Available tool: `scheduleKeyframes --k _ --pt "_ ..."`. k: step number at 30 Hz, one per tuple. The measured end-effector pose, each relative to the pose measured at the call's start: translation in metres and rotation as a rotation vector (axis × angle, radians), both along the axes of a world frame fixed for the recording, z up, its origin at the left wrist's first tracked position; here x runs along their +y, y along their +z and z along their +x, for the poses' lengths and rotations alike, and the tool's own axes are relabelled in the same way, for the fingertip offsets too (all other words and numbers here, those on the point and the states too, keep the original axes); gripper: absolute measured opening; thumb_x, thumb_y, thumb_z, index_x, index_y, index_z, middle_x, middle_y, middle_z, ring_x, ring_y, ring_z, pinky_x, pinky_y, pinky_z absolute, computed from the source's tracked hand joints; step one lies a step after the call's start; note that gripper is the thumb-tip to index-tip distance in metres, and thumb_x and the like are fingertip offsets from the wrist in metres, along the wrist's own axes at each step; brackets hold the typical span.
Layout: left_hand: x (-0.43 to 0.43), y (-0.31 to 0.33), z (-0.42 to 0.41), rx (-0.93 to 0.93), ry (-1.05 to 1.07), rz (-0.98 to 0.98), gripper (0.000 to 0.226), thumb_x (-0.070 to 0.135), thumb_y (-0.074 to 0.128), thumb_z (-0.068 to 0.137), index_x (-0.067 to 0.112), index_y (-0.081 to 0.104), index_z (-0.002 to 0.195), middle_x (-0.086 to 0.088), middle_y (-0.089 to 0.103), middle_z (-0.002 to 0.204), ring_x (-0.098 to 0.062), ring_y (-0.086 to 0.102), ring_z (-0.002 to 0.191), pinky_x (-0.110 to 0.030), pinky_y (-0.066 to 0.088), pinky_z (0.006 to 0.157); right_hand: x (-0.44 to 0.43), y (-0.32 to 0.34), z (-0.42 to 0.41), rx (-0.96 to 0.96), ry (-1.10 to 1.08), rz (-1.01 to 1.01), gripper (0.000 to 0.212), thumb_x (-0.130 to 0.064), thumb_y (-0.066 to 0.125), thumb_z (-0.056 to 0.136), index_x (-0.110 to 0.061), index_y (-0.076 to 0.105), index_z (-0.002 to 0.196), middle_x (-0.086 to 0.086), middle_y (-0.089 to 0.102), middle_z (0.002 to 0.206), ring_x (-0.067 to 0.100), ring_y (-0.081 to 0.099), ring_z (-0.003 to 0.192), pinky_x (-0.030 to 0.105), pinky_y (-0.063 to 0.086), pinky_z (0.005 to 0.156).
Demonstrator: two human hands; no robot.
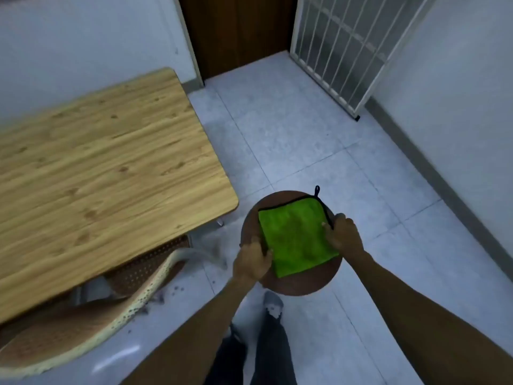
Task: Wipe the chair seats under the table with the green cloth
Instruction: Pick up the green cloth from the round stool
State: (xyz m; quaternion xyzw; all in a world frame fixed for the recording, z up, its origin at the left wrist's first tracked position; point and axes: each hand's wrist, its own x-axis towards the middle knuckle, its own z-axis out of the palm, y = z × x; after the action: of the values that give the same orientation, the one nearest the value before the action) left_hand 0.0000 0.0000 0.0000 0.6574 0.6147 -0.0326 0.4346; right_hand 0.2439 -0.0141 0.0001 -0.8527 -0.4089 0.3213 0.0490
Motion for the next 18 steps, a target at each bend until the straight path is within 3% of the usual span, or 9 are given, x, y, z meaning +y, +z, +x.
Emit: scheduleKeyframes --k 7,10,13,15,18 --pt "0.002 -0.024 0.045 -0.017 0.364 0.103 0.054 0.048 0.055 0.094 0.005 0.047 0.125 -0.016 0.06 0.12 -0.036 0.061 0.108 -0.048 0.053 0.085 0.008 -0.036 -0.009 -0.164 -0.11 0.111 0.05 -0.048 0.055 0.092 0.0 0.047 0.103 0.024 0.06 0.102 0.043 0.059 0.097 0.051 0.051 0.076" --pt "0.011 -0.026 0.058 -0.052 0.486 0.026 0.049 0.046 0.054 0.096 0.005 0.045 0.122 -0.017 0.065 0.114 -0.038 0.065 0.103 -0.044 0.054 0.079 0.013 -0.039 -0.026 -0.124 -0.185 0.081 0.051 -0.049 0.05 0.094 -0.001 0.046 0.113 0.023 0.064 0.107 0.043 0.062 0.099 0.049 0.049 0.077" --pt "0.015 -0.028 0.056 -0.07 0.498 0.003 0.04 0.042 0.048 0.1 0.005 0.051 0.116 -0.019 0.066 0.113 -0.039 0.063 0.105 -0.042 0.048 0.076 0.017 -0.038 -0.04 -0.102 -0.174 0.085 0.044 -0.042 0.043 0.099 -0.001 0.054 0.114 0.021 0.065 0.11 0.041 0.063 0.097 0.042 0.048 0.077" --pt "0.014 -0.025 0.049 -0.13 0.478 0.051 0.036 0.039 0.046 0.101 0.005 0.049 0.114 -0.016 0.064 0.107 -0.036 0.062 0.102 -0.041 0.047 0.075 0.017 -0.033 -0.046 -0.117 -0.129 0.097 0.042 -0.041 0.038 0.101 -0.001 0.053 0.103 0.021 0.065 0.101 0.04 0.063 0.091 0.047 0.053 0.077" --pt "0.011 -0.009 0.034 -0.23 0.476 0.161 0.035 0.034 0.046 0.102 0.004 0.046 0.121 -0.01 0.063 0.104 -0.031 0.064 0.1 -0.04 0.05 0.078 0.017 -0.018 -0.056 -0.091 -0.089 0.153 0.04 -0.04 0.035 0.102 -0.001 0.046 0.104 0.026 0.064 0.098 0.045 0.064 0.088 0.049 0.052 0.073"
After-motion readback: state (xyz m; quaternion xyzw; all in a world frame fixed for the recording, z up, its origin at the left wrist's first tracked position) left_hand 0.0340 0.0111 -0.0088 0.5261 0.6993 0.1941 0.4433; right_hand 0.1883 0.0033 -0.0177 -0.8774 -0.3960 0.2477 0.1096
